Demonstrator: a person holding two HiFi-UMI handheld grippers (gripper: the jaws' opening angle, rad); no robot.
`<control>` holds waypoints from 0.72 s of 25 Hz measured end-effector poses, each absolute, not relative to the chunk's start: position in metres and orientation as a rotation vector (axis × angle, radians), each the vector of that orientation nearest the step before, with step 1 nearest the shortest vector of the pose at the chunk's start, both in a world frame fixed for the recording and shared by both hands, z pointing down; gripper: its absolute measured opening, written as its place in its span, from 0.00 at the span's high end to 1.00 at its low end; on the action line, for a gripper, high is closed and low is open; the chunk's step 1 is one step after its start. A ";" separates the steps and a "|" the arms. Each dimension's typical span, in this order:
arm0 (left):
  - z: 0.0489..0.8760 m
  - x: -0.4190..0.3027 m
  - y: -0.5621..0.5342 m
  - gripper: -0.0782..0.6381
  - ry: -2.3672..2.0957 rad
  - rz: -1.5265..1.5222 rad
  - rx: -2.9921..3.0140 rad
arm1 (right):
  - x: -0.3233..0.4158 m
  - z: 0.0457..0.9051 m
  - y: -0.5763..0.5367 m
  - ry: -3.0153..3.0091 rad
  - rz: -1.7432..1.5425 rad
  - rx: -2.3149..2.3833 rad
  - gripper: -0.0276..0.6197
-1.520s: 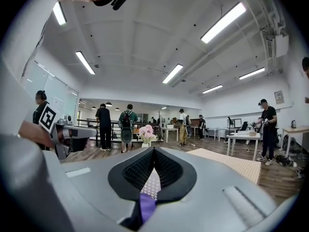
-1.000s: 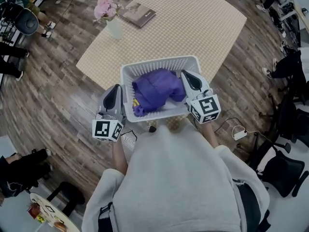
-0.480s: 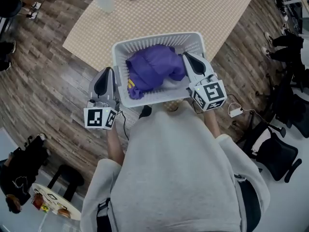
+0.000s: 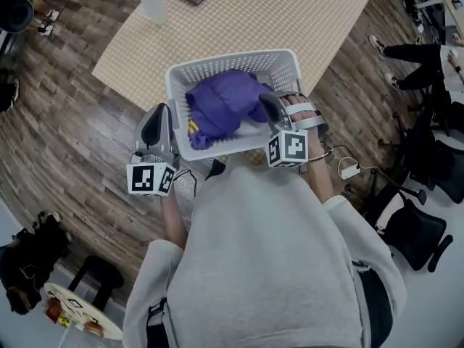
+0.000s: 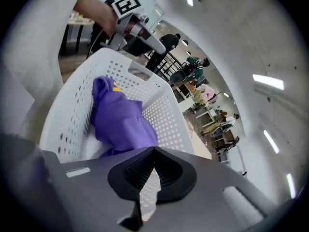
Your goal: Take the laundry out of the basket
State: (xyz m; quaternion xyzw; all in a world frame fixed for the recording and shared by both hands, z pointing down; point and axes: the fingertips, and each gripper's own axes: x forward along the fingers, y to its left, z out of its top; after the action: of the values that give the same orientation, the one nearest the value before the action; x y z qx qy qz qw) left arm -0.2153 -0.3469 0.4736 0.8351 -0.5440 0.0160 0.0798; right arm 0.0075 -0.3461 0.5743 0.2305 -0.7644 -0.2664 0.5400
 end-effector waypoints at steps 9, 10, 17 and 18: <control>0.466 -0.226 -0.336 0.88 -1.675 0.024 2.479 | 0.014 0.630 -0.329 -1.749 -0.226 0.268 0.30; 0.465 -0.227 -0.336 0.88 -1.679 0.023 2.478 | 0.013 0.637 -0.331 -1.729 -0.221 0.242 0.22; 0.466 -0.229 -0.334 0.88 -1.686 0.024 2.471 | 0.000 0.703 -0.358 -1.692 -0.037 0.150 0.04; 0.466 -0.230 -0.333 0.88 -1.688 0.026 2.468 | -0.001 0.715 -0.358 -1.673 0.001 0.124 0.04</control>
State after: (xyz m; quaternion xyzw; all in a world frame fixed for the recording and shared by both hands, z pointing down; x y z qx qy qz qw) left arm -0.2298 -0.3330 0.4664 0.8229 -0.5630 0.0086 0.0756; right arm -0.0010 -0.3579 0.7147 0.0551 -0.7419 0.0005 0.6683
